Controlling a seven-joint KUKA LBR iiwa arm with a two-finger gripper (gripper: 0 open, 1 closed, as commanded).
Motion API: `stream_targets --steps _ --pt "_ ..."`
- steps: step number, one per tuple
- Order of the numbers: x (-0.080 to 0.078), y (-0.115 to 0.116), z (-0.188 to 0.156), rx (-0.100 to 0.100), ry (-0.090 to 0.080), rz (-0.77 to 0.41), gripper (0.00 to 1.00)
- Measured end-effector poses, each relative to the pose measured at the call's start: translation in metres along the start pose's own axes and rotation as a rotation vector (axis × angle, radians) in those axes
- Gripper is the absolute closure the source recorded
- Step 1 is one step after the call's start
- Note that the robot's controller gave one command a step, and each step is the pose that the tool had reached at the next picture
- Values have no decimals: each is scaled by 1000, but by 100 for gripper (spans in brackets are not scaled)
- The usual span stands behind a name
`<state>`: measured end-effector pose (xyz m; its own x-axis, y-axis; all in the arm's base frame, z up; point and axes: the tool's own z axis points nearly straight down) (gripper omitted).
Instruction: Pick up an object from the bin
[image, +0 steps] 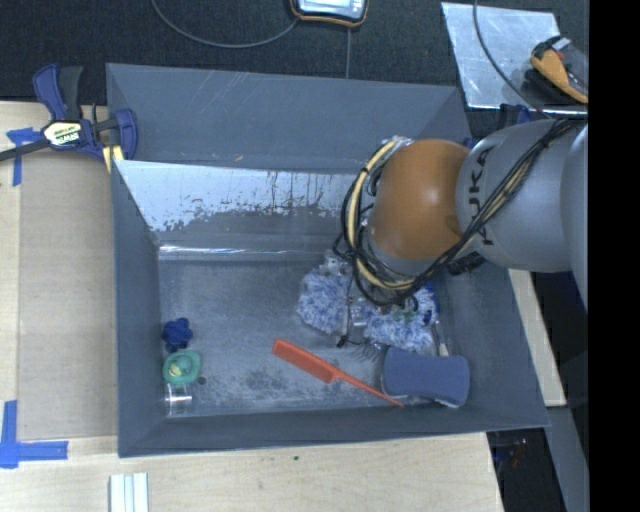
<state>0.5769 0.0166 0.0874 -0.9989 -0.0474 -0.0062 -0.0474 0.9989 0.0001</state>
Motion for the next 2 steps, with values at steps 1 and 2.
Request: stream_targets --steps 1,2 --pt "-17 5 -76 -3 -16 -14 0" --pt "-2 -9 22 1 -2 3 0"
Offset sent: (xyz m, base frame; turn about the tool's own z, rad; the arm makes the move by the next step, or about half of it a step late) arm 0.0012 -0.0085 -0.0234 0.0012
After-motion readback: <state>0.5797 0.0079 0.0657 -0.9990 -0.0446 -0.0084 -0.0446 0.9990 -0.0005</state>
